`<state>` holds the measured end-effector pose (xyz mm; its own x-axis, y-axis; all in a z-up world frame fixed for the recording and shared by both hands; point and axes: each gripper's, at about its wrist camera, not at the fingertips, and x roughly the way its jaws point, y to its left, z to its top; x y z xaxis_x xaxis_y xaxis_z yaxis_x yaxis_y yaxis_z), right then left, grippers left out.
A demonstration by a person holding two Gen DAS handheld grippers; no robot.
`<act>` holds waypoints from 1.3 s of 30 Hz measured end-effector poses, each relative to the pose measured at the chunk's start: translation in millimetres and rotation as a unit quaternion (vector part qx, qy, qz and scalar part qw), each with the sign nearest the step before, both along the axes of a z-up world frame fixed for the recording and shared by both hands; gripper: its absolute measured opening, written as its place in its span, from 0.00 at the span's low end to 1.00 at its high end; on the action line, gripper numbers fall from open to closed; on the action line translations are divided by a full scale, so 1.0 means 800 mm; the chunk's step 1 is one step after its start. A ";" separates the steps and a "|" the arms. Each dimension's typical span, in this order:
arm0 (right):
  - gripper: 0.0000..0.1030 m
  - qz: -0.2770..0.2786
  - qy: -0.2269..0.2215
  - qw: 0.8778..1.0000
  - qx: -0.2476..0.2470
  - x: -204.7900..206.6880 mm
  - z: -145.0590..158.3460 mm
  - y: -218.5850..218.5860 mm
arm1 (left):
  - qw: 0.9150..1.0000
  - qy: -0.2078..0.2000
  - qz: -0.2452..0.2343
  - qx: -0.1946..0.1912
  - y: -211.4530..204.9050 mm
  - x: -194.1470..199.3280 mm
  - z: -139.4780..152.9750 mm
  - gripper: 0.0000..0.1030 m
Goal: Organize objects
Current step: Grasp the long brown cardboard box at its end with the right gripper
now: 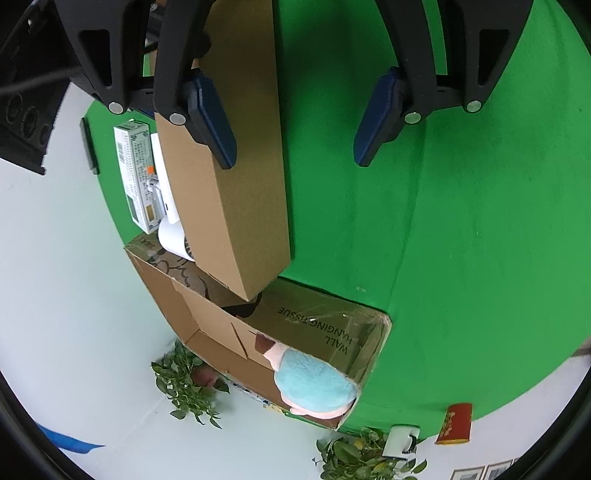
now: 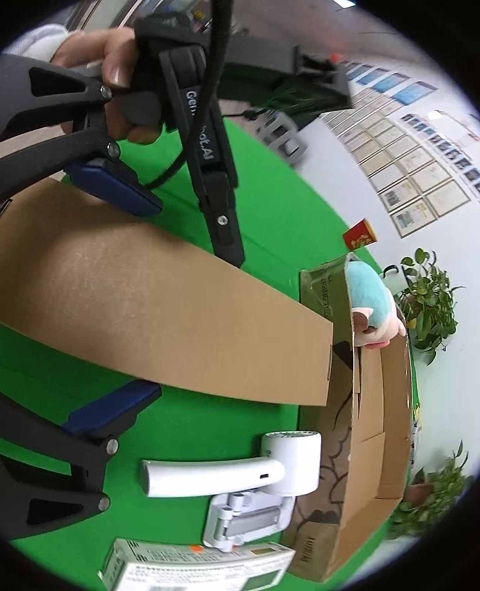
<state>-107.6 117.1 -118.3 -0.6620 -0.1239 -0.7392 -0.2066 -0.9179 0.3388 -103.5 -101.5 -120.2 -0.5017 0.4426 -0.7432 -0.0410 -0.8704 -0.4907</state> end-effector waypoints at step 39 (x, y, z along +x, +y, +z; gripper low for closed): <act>0.82 -0.043 -0.060 0.986 0.146 0.056 -0.004 -0.028 | 0.995 -0.028 -0.059 0.079 0.039 0.028 -0.034 0.68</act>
